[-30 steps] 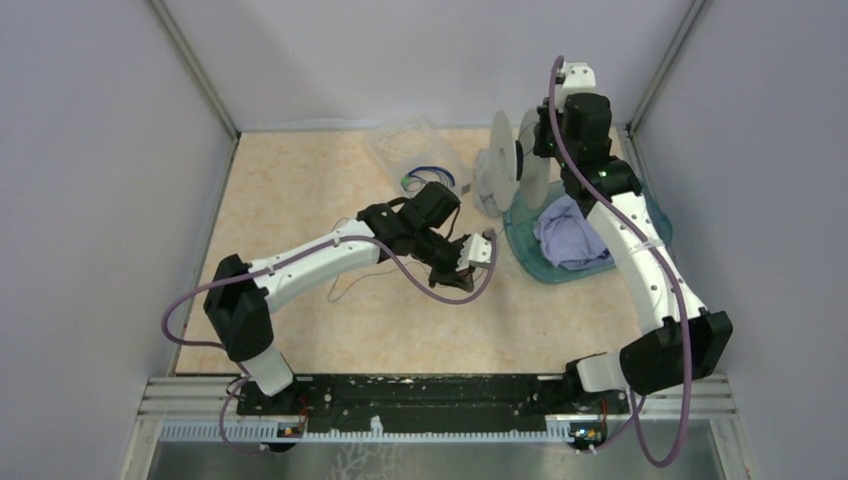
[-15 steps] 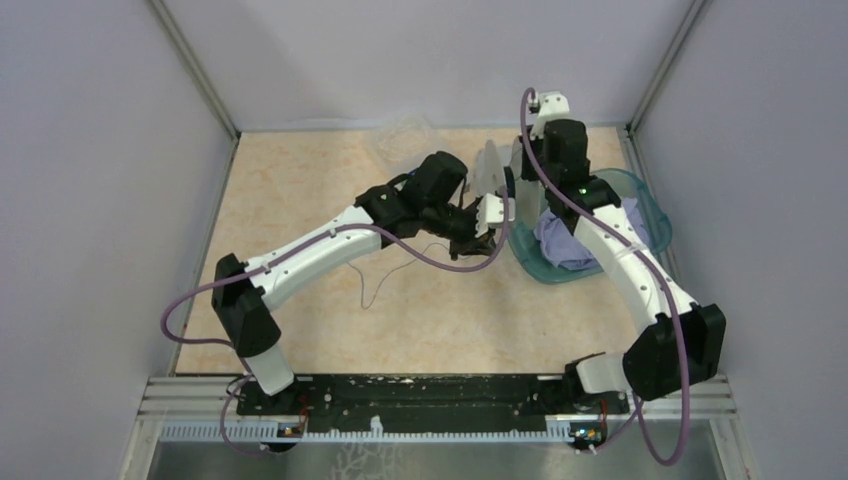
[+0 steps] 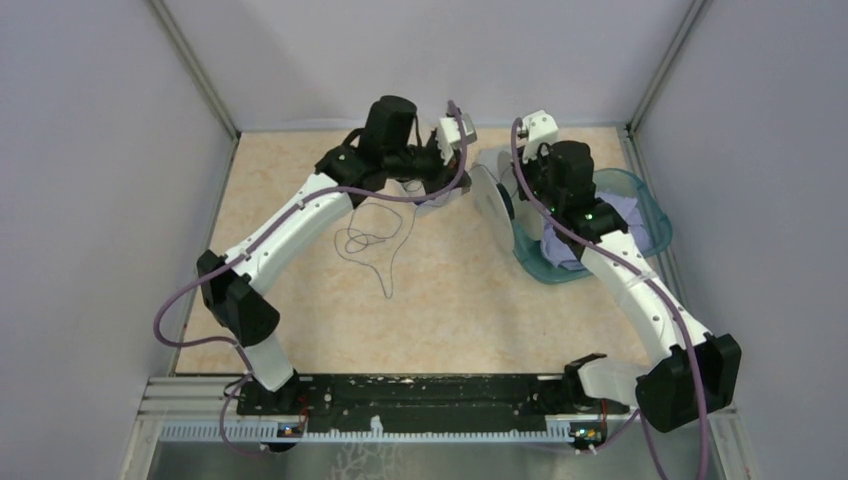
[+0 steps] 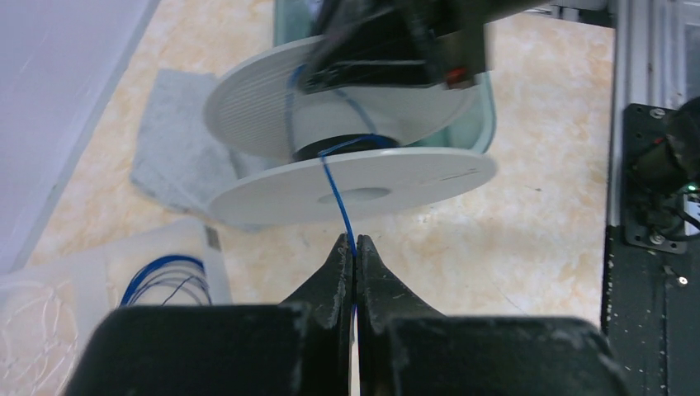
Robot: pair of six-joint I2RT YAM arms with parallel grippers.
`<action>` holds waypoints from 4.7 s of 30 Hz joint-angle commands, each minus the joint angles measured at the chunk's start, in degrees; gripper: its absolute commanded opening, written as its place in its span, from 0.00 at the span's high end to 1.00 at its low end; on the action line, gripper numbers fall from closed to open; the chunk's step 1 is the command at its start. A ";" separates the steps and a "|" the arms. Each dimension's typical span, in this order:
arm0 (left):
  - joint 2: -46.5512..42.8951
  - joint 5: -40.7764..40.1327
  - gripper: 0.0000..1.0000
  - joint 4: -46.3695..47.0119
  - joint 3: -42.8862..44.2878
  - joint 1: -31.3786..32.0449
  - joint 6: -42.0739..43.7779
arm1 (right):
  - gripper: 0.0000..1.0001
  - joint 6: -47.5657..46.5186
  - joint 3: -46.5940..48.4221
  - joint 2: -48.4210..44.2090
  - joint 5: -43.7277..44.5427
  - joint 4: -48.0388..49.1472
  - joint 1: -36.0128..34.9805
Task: Wrap the cables
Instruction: Wrap the cable around the cable reel.
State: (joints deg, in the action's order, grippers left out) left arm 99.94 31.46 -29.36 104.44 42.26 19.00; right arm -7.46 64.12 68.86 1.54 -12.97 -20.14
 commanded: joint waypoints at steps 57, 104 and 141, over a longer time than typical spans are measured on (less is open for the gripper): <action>1.17 20.90 0.16 38.03 -39.40 -16.59 -0.49 | 1.00 14.77 36.17 -0.12 -24.92 -16.42 6.33; 2.07 4.33 1.00 7.83 -39.14 -2.87 21.86 | 1.00 19.83 40.05 4.53 -5.08 -16.03 9.72; -1.08 0.88 1.00 -1.97 -5.02 8.73 12.35 | 1.00 3.85 3.53 -1.42 7.35 4.44 1.60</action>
State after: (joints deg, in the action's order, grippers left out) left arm 101.01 33.98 -34.72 96.09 53.58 35.57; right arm -2.00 67.85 71.18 12.62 -15.44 -17.89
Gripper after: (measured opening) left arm 0.008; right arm 0.045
